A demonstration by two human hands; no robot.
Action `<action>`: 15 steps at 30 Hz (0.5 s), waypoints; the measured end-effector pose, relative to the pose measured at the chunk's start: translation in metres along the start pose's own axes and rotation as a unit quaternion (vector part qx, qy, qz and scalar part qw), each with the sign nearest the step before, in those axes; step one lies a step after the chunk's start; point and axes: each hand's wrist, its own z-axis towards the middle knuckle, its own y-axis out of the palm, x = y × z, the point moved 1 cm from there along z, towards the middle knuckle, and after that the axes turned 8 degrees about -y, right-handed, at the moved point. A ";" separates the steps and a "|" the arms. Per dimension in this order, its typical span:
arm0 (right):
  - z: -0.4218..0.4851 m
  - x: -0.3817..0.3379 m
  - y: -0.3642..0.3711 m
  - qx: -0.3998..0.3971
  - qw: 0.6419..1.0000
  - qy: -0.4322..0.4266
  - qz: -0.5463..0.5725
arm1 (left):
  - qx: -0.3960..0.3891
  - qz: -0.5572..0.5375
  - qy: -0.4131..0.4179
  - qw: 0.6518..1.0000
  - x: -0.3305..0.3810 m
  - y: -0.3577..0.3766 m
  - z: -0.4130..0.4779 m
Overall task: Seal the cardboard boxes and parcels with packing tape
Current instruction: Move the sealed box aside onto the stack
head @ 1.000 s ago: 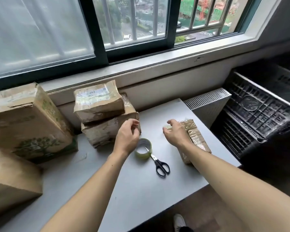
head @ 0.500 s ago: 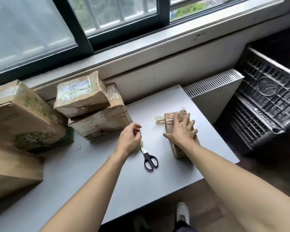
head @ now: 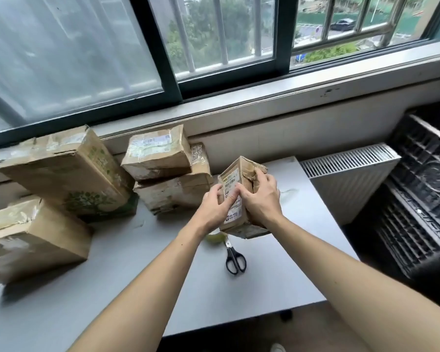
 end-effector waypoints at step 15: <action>-0.056 -0.087 0.116 -0.102 0.975 -0.061 0.189 | 0.197 -0.046 -0.047 0.978 -0.080 -0.112 -0.065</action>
